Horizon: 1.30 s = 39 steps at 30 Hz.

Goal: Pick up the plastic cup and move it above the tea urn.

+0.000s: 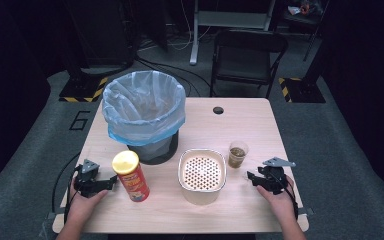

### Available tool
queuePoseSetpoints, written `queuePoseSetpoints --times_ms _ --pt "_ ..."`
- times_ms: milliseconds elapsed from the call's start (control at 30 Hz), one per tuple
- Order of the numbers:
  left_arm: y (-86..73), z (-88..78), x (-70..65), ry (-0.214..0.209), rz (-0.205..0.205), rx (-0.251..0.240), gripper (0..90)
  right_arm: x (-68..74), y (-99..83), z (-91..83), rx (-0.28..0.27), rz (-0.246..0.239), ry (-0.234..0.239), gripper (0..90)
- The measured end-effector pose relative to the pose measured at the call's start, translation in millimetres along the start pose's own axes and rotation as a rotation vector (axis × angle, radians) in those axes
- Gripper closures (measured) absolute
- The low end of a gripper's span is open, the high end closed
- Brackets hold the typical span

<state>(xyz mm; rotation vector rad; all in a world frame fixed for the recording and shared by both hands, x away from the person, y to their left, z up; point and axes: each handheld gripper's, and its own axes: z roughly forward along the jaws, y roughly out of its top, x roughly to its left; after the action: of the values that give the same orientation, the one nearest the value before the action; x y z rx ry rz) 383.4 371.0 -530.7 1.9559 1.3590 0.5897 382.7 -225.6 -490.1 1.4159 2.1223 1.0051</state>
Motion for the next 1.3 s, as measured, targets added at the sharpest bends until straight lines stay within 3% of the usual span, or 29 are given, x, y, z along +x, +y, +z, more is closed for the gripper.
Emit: queuePoseSetpoints --times_ms 233,367,400,500,800,933,1167,1300 --pt "-0.1 0.2 -0.3 -0.001 -0.006 -0.003 13.1 11.7 22.1 -20.4 -0.014 -0.036 0.016 49.8" --pt "0.1 -0.7 -0.4 -0.005 -0.005 0.011 13.1 24.9 40.8 -35.0 -0.039 -0.058 0.068 48.8" --pt "0.1 -0.9 -0.5 -0.006 -0.007 0.013 13.1 33.2 52.3 -40.6 -0.045 -0.077 0.098 48.6" --pt "-0.1 -0.6 -0.7 -0.005 -0.009 0.008 13.1 42.3 65.6 -42.6 -0.040 -0.094 0.143 48.3" --pt "-0.3 -0.2 -0.9 -0.003 -0.011 0.002 13.1 67.7 88.9 -29.2 -0.043 -0.118 0.236 51.7" --pt "-0.3 -0.2 -0.9 -0.003 -0.011 0.002 13.2 76.5 91.1 -16.2 -0.032 -0.152 0.226 56.6" --pt "-0.3 -0.2 -0.9 -0.003 -0.011 0.002 13.1 78.6 91.4 -1.6 -0.016 -0.139 0.248 65.0" --pt "-0.3 -0.2 -0.9 -0.003 -0.011 0.002 13.2 84.5 92.7 3.2 0.007 -0.176 0.247 68.6"
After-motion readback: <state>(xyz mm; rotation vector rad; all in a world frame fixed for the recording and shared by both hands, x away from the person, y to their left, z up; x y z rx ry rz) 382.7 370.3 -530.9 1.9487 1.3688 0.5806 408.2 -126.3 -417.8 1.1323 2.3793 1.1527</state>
